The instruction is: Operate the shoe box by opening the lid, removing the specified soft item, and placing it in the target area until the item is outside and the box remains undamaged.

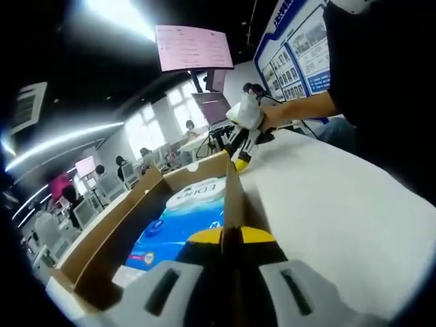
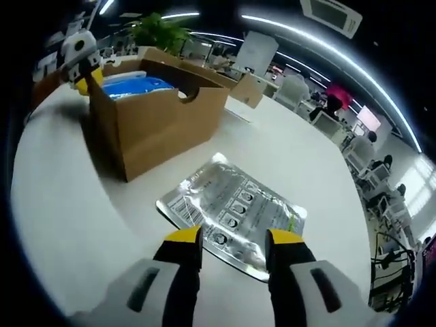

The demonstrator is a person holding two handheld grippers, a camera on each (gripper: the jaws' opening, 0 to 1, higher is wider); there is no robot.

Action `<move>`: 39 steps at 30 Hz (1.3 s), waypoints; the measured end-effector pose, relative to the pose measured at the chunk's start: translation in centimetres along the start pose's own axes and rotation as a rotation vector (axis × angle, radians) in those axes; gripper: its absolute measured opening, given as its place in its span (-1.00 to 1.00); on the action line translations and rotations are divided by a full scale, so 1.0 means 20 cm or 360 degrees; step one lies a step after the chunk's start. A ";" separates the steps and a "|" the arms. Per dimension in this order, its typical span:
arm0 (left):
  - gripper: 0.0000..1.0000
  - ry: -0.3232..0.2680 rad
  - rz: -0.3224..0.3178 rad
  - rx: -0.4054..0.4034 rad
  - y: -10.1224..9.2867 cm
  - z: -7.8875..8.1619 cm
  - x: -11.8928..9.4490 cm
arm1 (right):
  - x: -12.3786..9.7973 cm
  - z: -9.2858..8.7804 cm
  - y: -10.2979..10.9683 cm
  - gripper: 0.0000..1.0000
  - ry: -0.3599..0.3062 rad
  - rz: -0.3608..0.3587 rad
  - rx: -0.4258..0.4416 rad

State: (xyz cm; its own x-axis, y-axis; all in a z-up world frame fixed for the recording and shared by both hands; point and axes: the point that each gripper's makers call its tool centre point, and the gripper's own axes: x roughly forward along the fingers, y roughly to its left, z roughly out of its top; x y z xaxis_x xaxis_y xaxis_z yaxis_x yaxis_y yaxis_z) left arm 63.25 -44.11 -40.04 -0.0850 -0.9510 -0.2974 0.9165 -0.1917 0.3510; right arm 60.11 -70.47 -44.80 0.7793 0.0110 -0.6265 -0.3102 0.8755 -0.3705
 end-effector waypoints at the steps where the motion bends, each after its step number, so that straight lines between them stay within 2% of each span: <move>1: -0.87 0.0000 0.0000 0.0000 0.00 0.00 0.00 | 0.00 0.01 0.00 -0.24 -0.0004 -0.0002 0.0004; 13: -0.87 0.0011 -0.0011 -0.0027 0.00 0.00 0.00 | -0.07 0.14 0.04 -0.17 -0.0097 0.0023 0.0043; 17: -0.87 0.0017 -0.0015 -0.0031 0.00 0.00 0.00 | -0.09 0.19 0.06 -0.17 -0.0138 0.0024 0.0097; 23: -0.88 0.0021 -0.0027 -0.0019 -0.01 -0.01 0.00 | -0.15 0.32 0.10 -0.14 -0.0224 0.0023 0.0117; 27: -0.88 0.0019 -0.0042 -0.0012 -0.02 -0.01 0.00 | -0.20 0.42 0.12 -0.13 -0.0280 0.0048 0.0197; 32: -0.88 0.0015 -0.0043 0.0015 -0.02 -0.01 0.00 | -0.23 0.53 0.19 -0.17 -0.0308 0.0055 0.0192; 34: -0.88 0.0014 -0.0039 0.0023 -0.02 -0.01 0.00 | -0.21 0.55 0.18 -0.12 -0.0317 0.0068 0.0174; 39: -0.89 0.0014 -0.0053 0.0024 -0.03 -0.01 0.01 | -0.21 0.66 0.30 -0.04 -0.0320 0.0100 0.0176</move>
State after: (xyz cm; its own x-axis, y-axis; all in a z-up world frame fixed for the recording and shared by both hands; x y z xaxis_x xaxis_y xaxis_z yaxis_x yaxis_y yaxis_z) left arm 62.76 -44.08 -40.38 -0.1119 -0.9418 -0.3171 0.9072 -0.2270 0.3543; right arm 62.18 -58.99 -35.41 0.8565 0.1538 -0.4927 -0.3089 0.9175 -0.2507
